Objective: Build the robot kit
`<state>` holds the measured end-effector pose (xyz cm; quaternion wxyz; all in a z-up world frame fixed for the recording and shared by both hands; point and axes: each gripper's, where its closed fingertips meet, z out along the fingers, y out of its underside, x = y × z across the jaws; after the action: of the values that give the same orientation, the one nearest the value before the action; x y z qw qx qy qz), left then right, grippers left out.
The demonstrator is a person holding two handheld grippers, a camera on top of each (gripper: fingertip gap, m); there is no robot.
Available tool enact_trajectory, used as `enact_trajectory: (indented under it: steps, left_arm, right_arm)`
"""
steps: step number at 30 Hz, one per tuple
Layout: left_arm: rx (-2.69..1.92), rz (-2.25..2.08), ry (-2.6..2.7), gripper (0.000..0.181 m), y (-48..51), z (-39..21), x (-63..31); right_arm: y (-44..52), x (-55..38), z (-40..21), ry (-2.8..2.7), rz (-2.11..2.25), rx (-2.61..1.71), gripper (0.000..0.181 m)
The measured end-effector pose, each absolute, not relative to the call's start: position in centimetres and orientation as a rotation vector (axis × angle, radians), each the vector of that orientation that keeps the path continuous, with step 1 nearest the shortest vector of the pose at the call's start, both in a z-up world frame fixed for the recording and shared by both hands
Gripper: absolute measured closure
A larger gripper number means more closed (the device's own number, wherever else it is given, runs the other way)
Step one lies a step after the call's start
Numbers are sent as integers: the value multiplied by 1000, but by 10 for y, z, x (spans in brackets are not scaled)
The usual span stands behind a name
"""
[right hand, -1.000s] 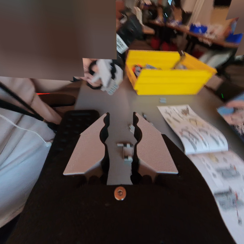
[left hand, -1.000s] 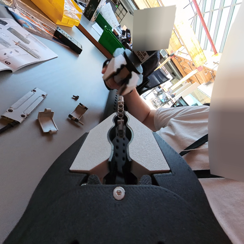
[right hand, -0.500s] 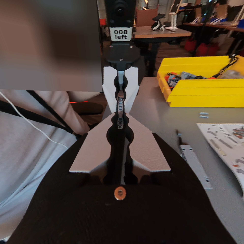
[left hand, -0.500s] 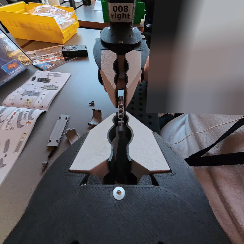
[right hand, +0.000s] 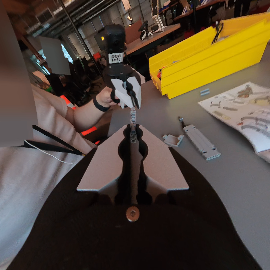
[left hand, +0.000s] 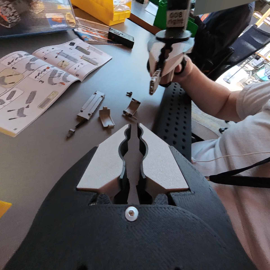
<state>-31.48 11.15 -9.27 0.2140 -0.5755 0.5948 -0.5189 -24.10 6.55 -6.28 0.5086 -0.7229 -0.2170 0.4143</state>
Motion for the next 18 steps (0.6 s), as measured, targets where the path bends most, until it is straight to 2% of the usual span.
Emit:
enact_trajectory:
  steps: [3, 7, 9, 12, 18]
  left_arm:
    - [-1738, -1305, 1668, 157, 130, -116, -303]
    - [-1759, -1212, 1740, 152, 140, -127, -269]
    - [-1694, -1087, 1803, 150, 151, -130, -251]
    - [-1599, -862, 1943, 134, 167, -141, -230]
    - [-1509, -705, 2214, 133, 164, -167, -215]
  right_arm:
    - [57, -248, -51, -813, 693, -1605, 175]
    - [59, -243, -44, -1064, 294, -1527, 175]
    - [62, -237, -46, -1079, 282, -1554, 175]
    - [70, -223, -49, -1047, 268, -1567, 175]
    - [76, -191, -68, -918, 291, -1626, 175]
